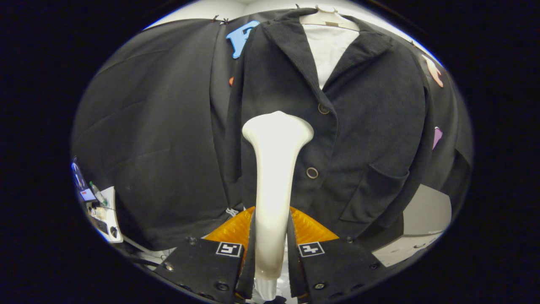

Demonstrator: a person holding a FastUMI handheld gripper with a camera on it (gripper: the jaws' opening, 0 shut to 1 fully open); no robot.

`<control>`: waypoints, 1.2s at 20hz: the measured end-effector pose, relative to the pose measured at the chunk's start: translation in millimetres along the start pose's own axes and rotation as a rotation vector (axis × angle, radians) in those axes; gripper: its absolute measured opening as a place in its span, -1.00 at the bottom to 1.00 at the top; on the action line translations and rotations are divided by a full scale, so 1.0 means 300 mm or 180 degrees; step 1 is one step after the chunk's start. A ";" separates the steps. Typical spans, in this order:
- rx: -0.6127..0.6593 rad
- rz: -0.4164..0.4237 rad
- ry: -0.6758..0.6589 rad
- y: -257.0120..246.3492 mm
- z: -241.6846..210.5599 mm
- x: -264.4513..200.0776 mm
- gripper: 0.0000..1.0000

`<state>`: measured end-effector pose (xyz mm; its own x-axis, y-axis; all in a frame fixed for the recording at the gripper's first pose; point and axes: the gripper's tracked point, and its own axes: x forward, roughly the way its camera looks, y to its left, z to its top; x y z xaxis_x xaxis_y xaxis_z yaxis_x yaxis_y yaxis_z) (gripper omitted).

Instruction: Iron the clothes twice with a garment steamer, once on the left side and once on the right side.

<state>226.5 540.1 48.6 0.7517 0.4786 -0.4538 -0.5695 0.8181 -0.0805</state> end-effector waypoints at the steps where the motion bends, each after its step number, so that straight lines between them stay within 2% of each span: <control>1: 0.0007 -0.0003 0.0017 -0.004 -0.017 -0.003 -0.29; 24: 0.0029 0.0080 0.0507 0.021 -0.316 0.078 -0.29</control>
<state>208.9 526.2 -46.5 0.6745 0.4429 -0.5906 -0.5838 0.8097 -0.0595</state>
